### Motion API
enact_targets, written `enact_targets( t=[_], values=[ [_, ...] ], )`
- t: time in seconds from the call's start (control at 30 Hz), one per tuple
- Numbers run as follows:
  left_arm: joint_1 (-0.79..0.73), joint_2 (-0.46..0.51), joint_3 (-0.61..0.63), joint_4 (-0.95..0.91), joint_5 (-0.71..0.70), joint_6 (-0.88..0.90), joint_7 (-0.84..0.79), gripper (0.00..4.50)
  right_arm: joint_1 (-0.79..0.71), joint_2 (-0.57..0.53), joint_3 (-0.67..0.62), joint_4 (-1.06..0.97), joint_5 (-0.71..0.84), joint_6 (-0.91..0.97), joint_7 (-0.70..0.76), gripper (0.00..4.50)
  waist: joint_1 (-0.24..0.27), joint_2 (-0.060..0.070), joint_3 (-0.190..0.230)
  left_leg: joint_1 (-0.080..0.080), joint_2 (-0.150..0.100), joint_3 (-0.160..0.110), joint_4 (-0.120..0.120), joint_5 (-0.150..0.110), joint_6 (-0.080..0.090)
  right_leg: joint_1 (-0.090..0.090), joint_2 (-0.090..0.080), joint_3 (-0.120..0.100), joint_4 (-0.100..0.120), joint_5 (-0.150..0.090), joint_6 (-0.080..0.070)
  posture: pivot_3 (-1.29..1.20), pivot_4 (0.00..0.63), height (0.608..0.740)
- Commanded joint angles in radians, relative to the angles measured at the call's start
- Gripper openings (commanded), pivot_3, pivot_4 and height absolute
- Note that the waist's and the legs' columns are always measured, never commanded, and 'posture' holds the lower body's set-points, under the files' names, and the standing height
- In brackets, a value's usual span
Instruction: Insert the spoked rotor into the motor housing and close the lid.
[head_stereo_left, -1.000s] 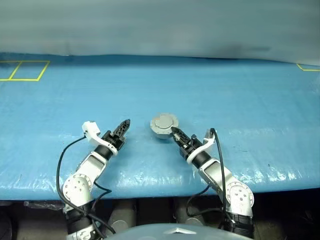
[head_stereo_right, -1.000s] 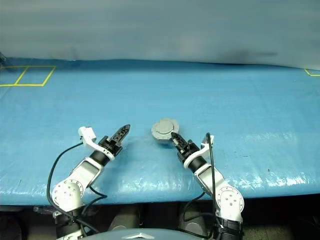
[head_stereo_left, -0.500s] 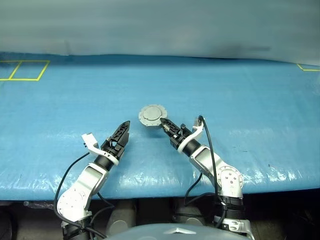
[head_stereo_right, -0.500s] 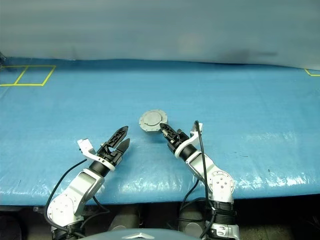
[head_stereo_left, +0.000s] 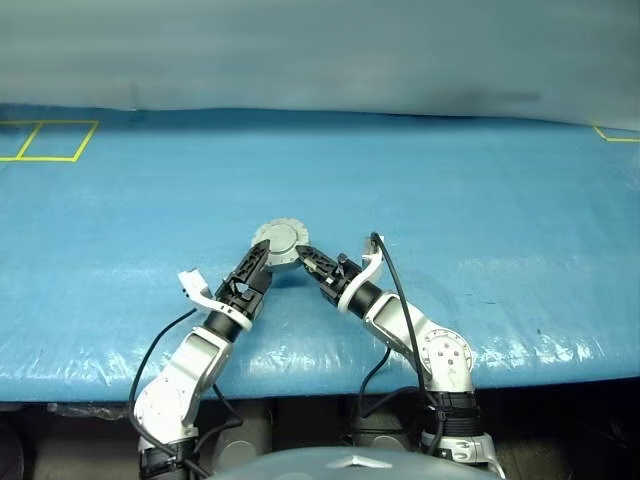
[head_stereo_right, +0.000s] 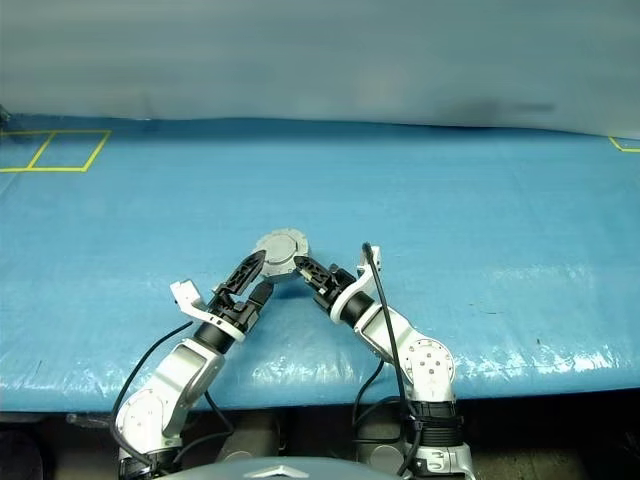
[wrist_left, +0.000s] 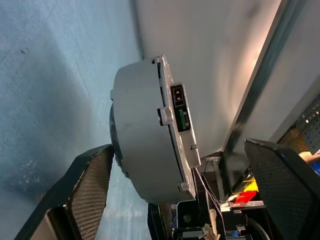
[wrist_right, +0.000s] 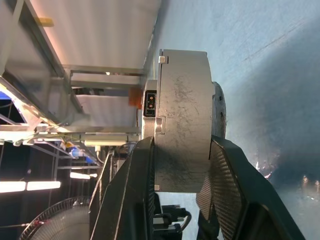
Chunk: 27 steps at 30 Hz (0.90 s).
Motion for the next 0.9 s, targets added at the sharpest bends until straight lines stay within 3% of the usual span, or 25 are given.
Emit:
enact_targets(
  t=[0.03,0.4,0.6,0.63,0.8,0.9],
  values=[
    [0.006,-0.090,-0.029,-0.002,-0.035,-0.031,-0.022,4.50,-0.004,0.054,0.027,-0.088,0.065,0.009,0.013,1.18,0.000,0.000,0.000,0.000,0.000,0.000,0.000,0.000,0.000,0.000,0.000,0.000,0.000,0.000,0.000,0.00,0.150,0.740],
    [0.003,-0.080,-0.057,0.020,-0.088,-0.071,-0.022,4.50,0.021,0.047,0.069,-0.108,0.093,0.028,0.002,1.18,0.000,0.000,0.000,0.000,0.000,0.000,-0.001,0.000,0.001,0.000,0.000,0.000,-0.002,0.000,0.000,0.00,0.150,0.740],
    [-0.001,-0.079,-0.061,0.026,-0.107,-0.091,-0.014,2.58,0.023,0.037,0.074,-0.121,0.068,0.023,0.011,1.18,0.000,0.000,0.000,-0.001,0.000,0.000,-0.001,0.000,0.001,0.000,0.000,0.000,-0.002,0.000,0.000,0.00,0.150,0.740],
    [-0.002,-0.076,-0.064,0.027,-0.109,-0.094,-0.011,2.43,0.023,0.035,0.076,-0.124,0.062,0.022,0.016,1.18,0.000,0.000,0.000,-0.001,0.000,0.000,-0.001,0.000,0.001,0.000,0.000,0.000,-0.002,0.000,0.000,0.00,0.150,0.740],
    [-0.010,-0.067,-0.071,0.026,-0.118,-0.106,-0.002,2.44,0.026,0.029,0.085,-0.140,0.028,0.015,0.066,1.18,0.000,0.000,0.000,-0.001,0.000,0.000,0.000,0.000,0.001,0.000,0.000,0.000,-0.002,0.000,0.000,0.00,0.150,0.740],
    [-0.022,-0.059,-0.073,0.023,-0.108,-0.118,0.006,2.44,0.035,0.022,0.087,-0.150,0.011,0.018,0.093,2.17,0.000,0.000,0.000,-0.001,0.000,0.000,0.000,0.000,0.001,0.000,0.000,0.000,-0.002,0.000,0.000,0.00,0.150,0.740]
  ],
)
